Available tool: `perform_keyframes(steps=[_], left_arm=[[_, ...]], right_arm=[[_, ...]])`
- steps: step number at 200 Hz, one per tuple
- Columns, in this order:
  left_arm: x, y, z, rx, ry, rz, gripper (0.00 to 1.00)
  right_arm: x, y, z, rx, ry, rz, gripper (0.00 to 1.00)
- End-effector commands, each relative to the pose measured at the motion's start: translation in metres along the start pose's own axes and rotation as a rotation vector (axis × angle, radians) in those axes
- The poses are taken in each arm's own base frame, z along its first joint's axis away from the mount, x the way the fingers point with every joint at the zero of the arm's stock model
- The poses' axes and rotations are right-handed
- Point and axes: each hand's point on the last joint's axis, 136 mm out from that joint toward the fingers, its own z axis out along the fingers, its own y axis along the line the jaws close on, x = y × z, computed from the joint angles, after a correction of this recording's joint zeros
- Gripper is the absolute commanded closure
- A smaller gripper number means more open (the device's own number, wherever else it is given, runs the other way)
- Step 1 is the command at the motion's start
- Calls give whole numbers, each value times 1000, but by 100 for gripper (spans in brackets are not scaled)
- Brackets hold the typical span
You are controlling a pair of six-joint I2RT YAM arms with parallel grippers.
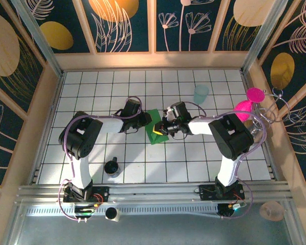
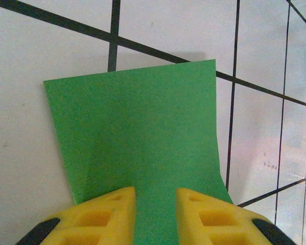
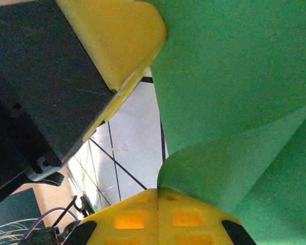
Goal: Fold a paper plane with a square sheet of paper (pick it up from the middle)
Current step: Fold the triangle a second time at the center of the table.
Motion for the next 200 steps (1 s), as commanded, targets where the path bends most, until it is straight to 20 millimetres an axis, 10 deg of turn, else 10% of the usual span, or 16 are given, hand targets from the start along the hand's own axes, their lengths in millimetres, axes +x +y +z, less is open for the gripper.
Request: perform_keyframes(steps=[1, 200], left_arm=[[-15, -17, -15, 25, -36, 36, 72], [0, 22, -2, -91, 8, 1, 81]], right_arm=[[-7, 4, 7, -12, -16, 3, 95], [-10, 5, 22, -48, -15, 33, 96]])
